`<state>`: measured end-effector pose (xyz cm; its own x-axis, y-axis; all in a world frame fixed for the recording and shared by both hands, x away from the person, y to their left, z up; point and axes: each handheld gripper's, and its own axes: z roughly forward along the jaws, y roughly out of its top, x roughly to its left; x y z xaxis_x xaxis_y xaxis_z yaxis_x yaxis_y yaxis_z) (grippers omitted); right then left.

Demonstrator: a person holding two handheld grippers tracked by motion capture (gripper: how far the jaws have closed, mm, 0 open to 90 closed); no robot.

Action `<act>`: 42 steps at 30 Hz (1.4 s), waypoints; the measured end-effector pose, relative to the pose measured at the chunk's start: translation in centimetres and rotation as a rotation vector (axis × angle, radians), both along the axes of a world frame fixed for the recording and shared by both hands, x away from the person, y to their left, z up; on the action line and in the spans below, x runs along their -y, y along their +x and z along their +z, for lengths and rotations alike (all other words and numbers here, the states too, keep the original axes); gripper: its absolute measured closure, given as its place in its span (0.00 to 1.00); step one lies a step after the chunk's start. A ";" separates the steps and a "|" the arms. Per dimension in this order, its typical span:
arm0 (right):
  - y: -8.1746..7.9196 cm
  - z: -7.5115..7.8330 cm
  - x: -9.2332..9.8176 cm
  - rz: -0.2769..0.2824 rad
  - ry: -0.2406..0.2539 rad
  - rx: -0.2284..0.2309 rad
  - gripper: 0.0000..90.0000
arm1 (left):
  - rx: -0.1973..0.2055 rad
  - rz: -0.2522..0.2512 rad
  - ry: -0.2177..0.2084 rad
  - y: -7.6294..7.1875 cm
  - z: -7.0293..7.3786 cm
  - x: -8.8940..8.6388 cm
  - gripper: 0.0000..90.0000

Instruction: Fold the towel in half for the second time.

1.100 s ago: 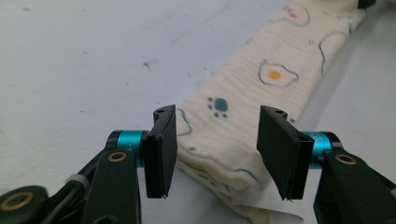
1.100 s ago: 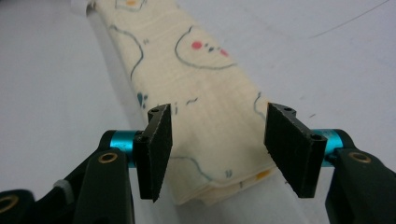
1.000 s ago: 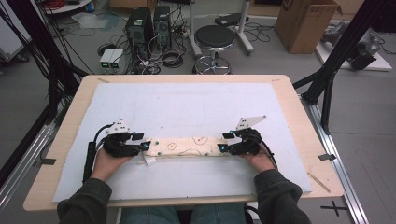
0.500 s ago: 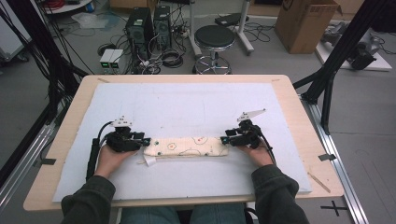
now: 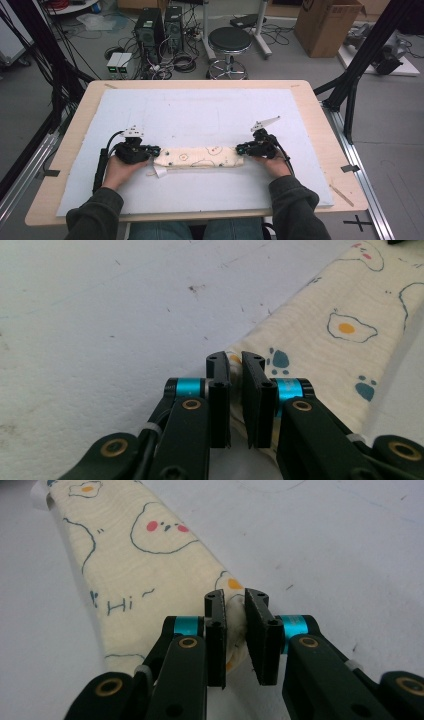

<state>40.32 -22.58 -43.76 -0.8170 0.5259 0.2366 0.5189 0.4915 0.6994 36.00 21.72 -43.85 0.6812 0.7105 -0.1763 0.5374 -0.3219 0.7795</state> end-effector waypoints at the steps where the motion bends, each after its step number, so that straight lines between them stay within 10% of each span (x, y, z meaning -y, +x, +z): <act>1: 0.0 0.2 -0.1 0.001 0.000 0.004 0.89 | 0.006 0.008 -0.001 0.0 0.1 0.0 0.91; 33: 4.4 0.9 0.0 -0.154 -0.046 0.045 0.88 | 0.069 0.199 0.020 4.8 0.8 1.2 0.93; 42: 4.4 0.9 0.2 -0.165 0.001 0.044 0.71 | 0.063 0.180 0.005 4.6 1.1 1.0 0.85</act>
<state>44.73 -22.82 -42.86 -0.7290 0.6537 0.2033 0.5614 0.4009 0.7239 40.60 20.73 -42.78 0.5529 0.8225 -0.1334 0.5366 -0.2290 0.8122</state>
